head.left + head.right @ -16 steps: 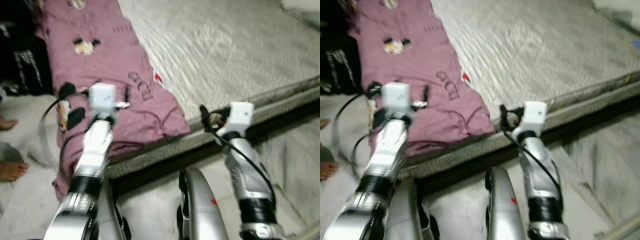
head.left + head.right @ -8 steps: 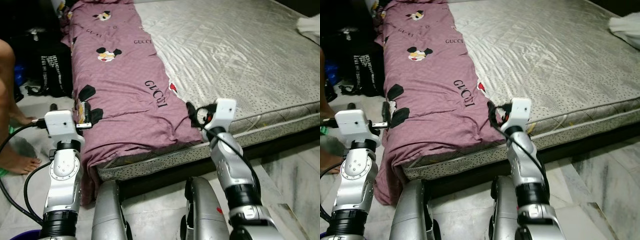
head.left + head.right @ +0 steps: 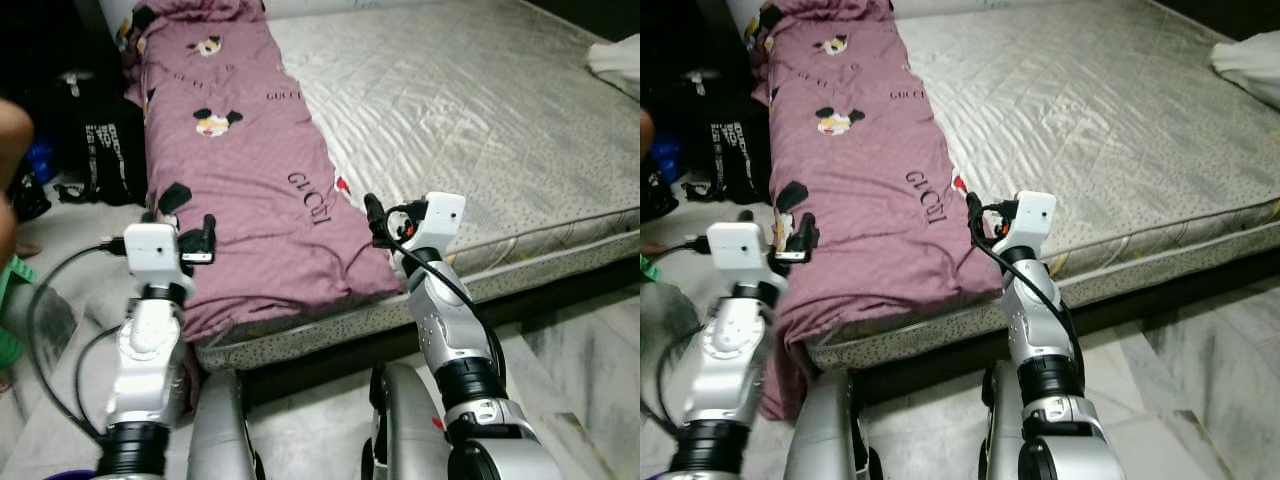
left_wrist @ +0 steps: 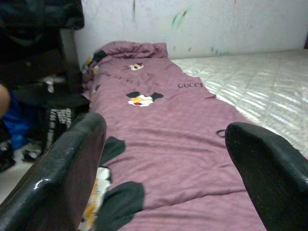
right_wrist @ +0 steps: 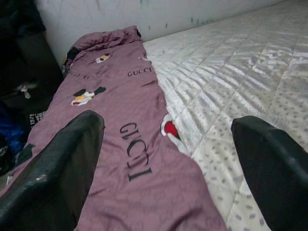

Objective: Clean up the room

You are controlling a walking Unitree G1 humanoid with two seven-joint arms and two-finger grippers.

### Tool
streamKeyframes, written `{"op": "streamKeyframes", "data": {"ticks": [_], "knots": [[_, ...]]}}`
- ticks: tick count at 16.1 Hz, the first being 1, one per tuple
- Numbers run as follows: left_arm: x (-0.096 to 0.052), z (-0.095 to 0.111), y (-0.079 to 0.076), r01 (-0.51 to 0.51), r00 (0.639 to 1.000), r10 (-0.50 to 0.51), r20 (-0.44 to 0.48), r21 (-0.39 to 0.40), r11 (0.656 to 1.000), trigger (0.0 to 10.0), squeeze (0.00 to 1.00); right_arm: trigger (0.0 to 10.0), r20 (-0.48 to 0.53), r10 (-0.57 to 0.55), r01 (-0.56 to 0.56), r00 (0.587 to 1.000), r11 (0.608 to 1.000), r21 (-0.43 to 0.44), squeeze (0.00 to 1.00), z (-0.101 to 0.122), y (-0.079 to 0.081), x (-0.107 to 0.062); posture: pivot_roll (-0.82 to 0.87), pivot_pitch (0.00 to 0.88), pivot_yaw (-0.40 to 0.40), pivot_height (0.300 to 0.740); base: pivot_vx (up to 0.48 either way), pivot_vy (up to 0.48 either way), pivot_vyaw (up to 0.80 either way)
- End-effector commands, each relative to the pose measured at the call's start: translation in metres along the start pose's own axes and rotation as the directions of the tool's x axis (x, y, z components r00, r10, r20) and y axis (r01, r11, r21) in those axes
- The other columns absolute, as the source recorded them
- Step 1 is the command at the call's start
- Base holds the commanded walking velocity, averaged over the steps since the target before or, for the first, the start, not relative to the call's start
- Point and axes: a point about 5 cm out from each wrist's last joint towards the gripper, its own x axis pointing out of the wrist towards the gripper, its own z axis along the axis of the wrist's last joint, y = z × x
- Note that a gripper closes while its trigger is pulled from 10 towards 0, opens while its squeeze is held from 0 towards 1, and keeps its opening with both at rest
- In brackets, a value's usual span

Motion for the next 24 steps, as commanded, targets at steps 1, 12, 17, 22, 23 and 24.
{"op": "streamKeyframes", "data": {"ticks": [1,12,17,22,23,24], "knots": [[0.004,0.005,-0.001,-0.010,1.000,0.011,0.016,-0.004,1.000,10.0,0.00,10.0,0.021,-0.007,0.007,1.000,1.000,0.009,0.00,0.005,0.001,0.004,-0.01,0.000,0.012,0.643,0.000,0.000,0.00],[0.000,-0.010,-0.012,-0.018,0.999,0.018,-0.049,0.001,1.000,10.0,0.00,10.0,-0.024,-0.032,0.032,0.999,0.999,-0.030,0.00,-0.010,0.000,0.001,-0.03,0.000,0.007,0.740,0.000,0.000,-0.42],[0.004,-0.010,-0.023,0.006,0.998,-0.003,-0.058,0.042,0.999,10.0,0.00,10.0,-0.016,-0.041,0.040,0.999,0.998,-0.050,0.00,-0.008,-0.004,0.000,-0.05,0.000,0.009,0.740,0.000,0.000,-0.43],[0.005,-0.014,-0.024,0.005,0.997,-0.004,-0.078,0.004,1.000,10.0,0.00,10.0,-0.022,-0.039,0.037,0.999,0.997,-0.061,0.00,-0.009,-0.004,-0.001,-0.04,0.000,0.003,0.740,0.000,0.000,-0.34],[0.006,-0.015,-0.023,0.000,0.997,-0.002,-0.082,-0.014,1.000,10.0,0.00,10.0,-0.020,-0.036,0.035,0.999,0.997,-0.063,0.00,-0.008,-0.004,0.000,-0.04,0.000,0.002,0.740,0.000,0.000,0.00],[0.006,-0.014,-0.024,0.000,0.997,-0.001,-0.076,-0.013,1.000,10.0,0.00,10.0,-0.018,-0.036,0.035,0.999,0.997,-0.064,0.00,-0.008,-0.004,0.000,-0.04,0.000,0.002,0.740,0.000,0.000,0.00]]}}
